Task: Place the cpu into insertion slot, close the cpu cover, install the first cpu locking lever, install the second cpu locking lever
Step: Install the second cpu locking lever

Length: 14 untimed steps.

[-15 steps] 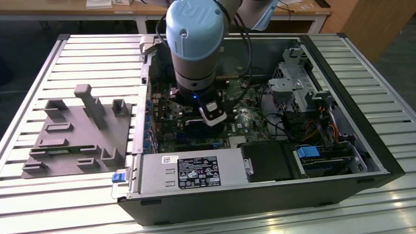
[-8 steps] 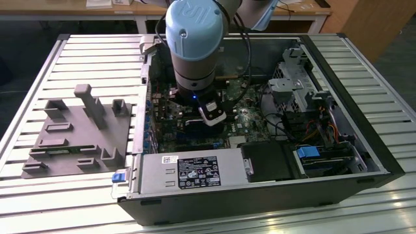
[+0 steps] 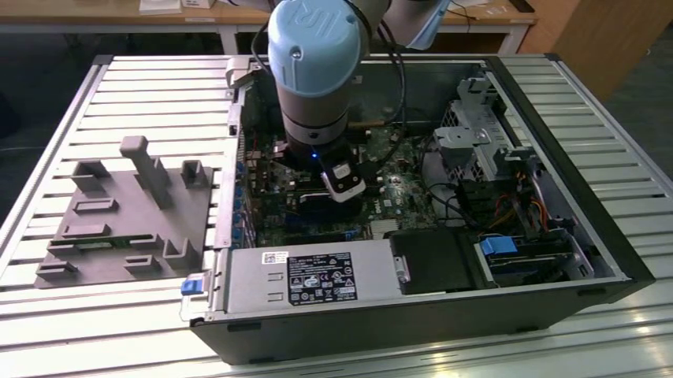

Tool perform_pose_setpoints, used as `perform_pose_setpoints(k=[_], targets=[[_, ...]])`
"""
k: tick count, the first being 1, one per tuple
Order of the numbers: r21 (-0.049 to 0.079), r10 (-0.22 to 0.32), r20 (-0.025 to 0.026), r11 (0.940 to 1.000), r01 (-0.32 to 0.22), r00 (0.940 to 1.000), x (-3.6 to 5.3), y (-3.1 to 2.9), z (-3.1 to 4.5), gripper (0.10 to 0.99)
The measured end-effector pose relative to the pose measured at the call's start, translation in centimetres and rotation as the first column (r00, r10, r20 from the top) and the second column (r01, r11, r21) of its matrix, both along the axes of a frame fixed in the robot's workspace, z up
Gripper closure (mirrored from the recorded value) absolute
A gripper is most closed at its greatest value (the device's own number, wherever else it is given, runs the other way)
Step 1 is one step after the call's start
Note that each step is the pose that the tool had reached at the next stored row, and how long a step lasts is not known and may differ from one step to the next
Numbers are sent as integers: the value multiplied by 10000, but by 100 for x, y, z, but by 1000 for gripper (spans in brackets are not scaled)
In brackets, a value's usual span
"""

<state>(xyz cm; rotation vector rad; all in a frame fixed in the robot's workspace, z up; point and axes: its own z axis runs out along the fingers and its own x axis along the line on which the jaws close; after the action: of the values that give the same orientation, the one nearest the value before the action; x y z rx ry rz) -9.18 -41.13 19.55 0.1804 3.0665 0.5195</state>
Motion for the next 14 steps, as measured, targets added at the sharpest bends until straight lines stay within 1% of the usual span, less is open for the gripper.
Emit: perform_pose_setpoints(k=[5, 14], targets=[[-1, 0, 0, 10000, 0, 10000, -4, 13, -21, 980], [-18, 0, -1, 10000, 0, 10000, -28, 15, -59, 980]])
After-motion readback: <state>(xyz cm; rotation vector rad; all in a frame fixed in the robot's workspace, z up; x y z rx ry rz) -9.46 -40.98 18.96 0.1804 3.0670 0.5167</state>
